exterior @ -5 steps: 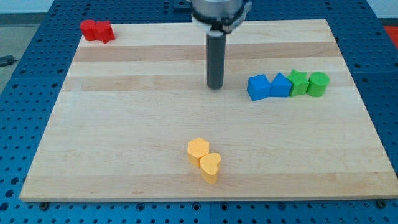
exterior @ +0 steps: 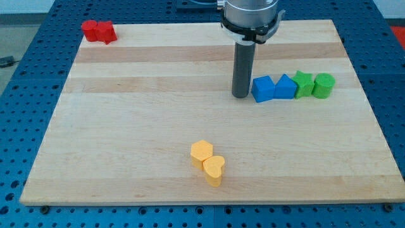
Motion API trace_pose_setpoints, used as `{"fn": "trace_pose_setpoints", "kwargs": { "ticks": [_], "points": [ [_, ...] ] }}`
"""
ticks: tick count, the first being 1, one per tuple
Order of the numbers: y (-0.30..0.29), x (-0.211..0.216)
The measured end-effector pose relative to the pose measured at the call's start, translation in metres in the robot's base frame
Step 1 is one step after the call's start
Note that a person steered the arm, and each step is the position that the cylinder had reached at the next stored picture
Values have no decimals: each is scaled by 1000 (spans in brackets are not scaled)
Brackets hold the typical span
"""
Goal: Push the blue cube into the blue triangle
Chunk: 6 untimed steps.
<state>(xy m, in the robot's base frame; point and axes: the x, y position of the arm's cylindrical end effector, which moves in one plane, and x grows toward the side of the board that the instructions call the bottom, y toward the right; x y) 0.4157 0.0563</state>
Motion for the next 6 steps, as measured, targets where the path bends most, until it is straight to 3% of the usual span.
{"fn": "trace_pose_setpoints", "kwargs": {
  "ticks": [3,6],
  "points": [
    [23,-3],
    [-79,-1]
  ]
}}
